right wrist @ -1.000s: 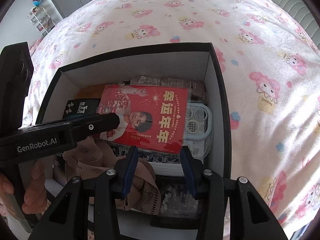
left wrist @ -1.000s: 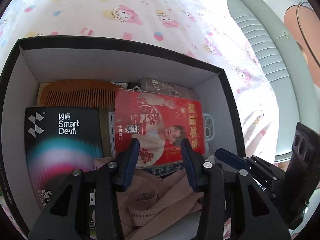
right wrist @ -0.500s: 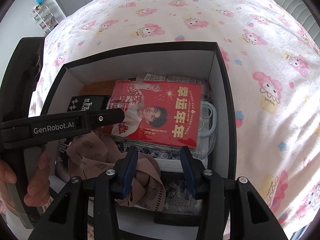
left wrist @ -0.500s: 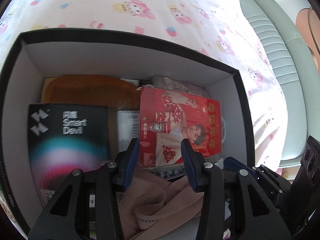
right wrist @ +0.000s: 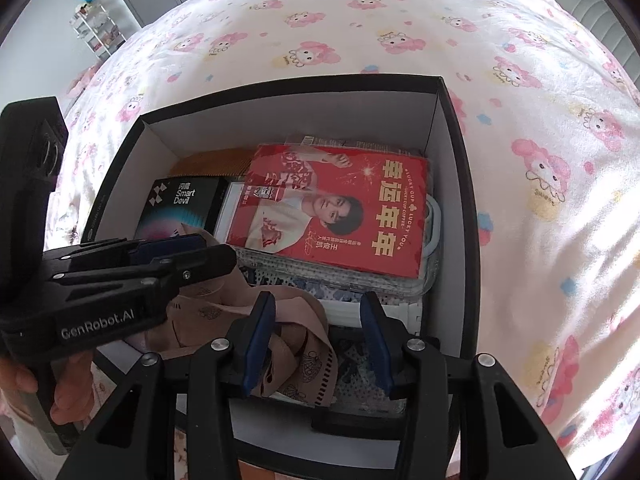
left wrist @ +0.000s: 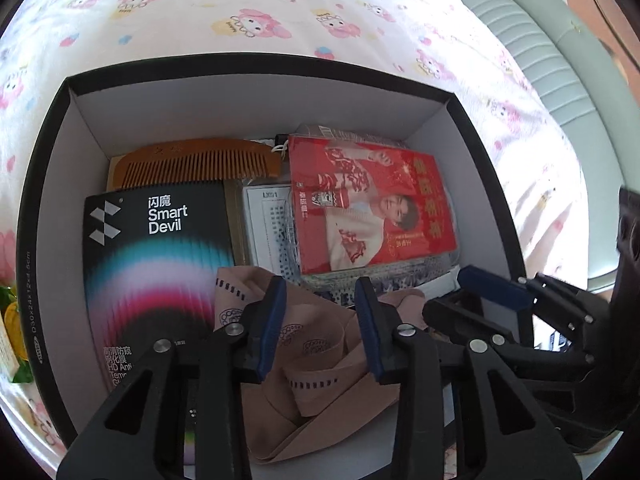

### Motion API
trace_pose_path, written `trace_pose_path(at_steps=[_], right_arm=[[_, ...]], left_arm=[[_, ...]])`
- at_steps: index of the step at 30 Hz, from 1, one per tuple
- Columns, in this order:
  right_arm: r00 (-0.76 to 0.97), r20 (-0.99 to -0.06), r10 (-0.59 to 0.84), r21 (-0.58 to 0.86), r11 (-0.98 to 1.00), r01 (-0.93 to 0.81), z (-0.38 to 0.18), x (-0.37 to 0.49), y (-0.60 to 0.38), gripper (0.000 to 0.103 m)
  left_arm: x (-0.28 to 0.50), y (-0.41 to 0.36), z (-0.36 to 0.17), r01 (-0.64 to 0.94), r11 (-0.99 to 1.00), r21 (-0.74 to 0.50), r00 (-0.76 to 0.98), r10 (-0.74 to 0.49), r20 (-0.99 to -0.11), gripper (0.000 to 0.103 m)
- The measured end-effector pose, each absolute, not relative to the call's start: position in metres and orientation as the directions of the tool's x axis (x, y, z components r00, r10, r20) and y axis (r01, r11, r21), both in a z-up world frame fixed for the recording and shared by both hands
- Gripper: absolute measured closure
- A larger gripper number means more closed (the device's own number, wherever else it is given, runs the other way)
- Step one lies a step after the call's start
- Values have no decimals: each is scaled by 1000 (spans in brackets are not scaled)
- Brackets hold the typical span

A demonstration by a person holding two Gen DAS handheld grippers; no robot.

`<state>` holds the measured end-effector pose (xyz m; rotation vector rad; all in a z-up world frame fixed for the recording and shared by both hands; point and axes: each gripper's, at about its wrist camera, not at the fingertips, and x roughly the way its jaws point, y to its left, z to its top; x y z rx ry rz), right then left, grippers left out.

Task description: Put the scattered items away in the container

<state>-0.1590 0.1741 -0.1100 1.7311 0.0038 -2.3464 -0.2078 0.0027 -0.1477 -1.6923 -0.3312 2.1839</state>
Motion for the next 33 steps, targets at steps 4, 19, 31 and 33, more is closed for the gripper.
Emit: trace_pose_path(at_steps=[4, 19, 31, 33], right_arm=[[-263, -950, -166, 113, -972, 205, -113, -161, 170, 63], [-250, -946, -205, 162, -970, 180, -133, -184, 170, 65], [-274, -920, -281, 252, -958, 138, -129, -187, 169, 65], [-266, -917, -297, 269, -953, 138, -127, -183, 172, 65]], left_arm=[[-211, 4, -155, -132, -907, -399, -194, 418, -887, 68], [-230, -10, -157, -82, -923, -377, -187, 386, -903, 70], [-236, -36, -149, -44, -870, -492, -231, 488, -842, 70], [-240, -36, -143, -54, -863, -501, -251, 498, -830, 70]])
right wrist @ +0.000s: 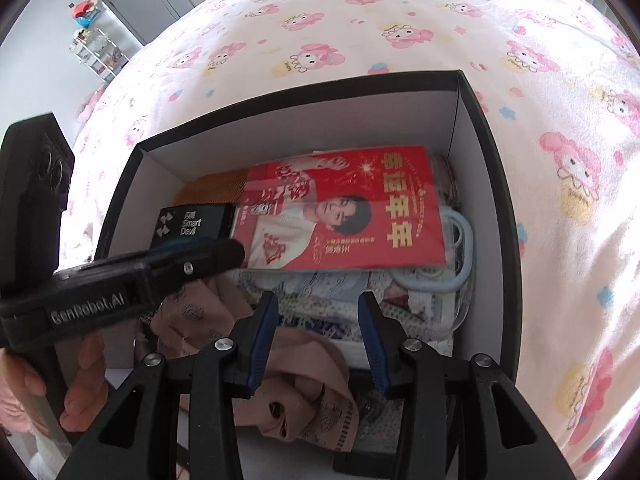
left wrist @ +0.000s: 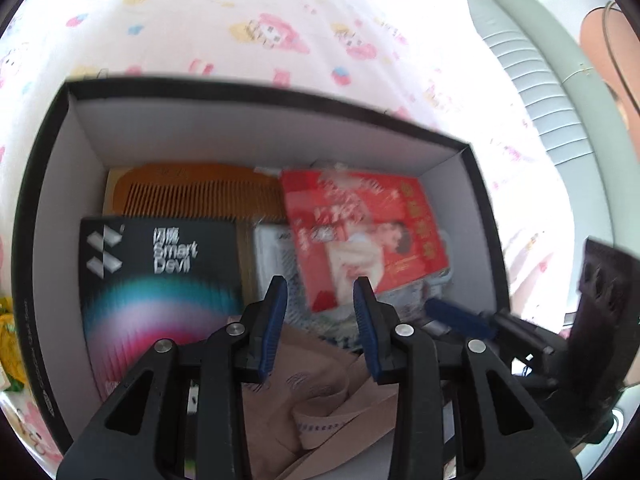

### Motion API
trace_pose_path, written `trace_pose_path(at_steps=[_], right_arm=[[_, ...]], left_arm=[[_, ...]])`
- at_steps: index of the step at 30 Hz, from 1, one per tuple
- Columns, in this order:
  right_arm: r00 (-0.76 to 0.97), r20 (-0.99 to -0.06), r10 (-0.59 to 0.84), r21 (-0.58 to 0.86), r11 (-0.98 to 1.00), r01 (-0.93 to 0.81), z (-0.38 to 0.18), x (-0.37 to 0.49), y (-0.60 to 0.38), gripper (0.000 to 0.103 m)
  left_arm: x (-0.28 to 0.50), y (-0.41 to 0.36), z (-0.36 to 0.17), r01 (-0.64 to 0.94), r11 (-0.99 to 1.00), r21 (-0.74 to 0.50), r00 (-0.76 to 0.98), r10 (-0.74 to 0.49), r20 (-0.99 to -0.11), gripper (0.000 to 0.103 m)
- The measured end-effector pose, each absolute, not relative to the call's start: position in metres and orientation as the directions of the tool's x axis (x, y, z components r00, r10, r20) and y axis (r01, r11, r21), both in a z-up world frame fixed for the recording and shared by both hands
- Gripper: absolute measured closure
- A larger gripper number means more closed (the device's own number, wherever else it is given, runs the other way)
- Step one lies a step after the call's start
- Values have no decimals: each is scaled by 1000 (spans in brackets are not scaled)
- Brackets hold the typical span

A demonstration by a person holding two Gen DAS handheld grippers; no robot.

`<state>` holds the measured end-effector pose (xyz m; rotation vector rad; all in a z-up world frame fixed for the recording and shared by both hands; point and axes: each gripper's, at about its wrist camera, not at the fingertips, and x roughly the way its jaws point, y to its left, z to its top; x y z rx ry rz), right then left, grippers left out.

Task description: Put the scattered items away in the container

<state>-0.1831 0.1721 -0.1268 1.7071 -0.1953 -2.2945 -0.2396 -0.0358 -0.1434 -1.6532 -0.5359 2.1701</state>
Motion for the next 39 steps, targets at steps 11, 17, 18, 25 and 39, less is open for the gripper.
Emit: trace_pose_path(at_steps=[11, 17, 18, 25, 39], right_arm=[[-247, -915, -320, 301, -947, 110, -135, -202, 174, 65], [-234, -911, -340, 317, -939, 130, -133, -201, 172, 65], [-239, -910, -339, 316, -940, 129, -134, -201, 172, 65], [-269, -906, -326, 309, -945, 104, -132, -210, 174, 65], [-368, -896, -247, 256, -966, 27, -104, -171, 176, 65]], left_arm=[[-257, -35, -144, -33, -867, -497, -256, 488, -834, 69], [-249, -50, -154, -3, -835, -550, -217, 537, -815, 68], [-253, -49, -156, -5, -825, -565, -210, 553, -806, 68], [-273, -44, -156, -28, -821, -570, -259, 557, -789, 82], [-211, -42, -119, -145, -896, -420, -410, 441, -799, 63]])
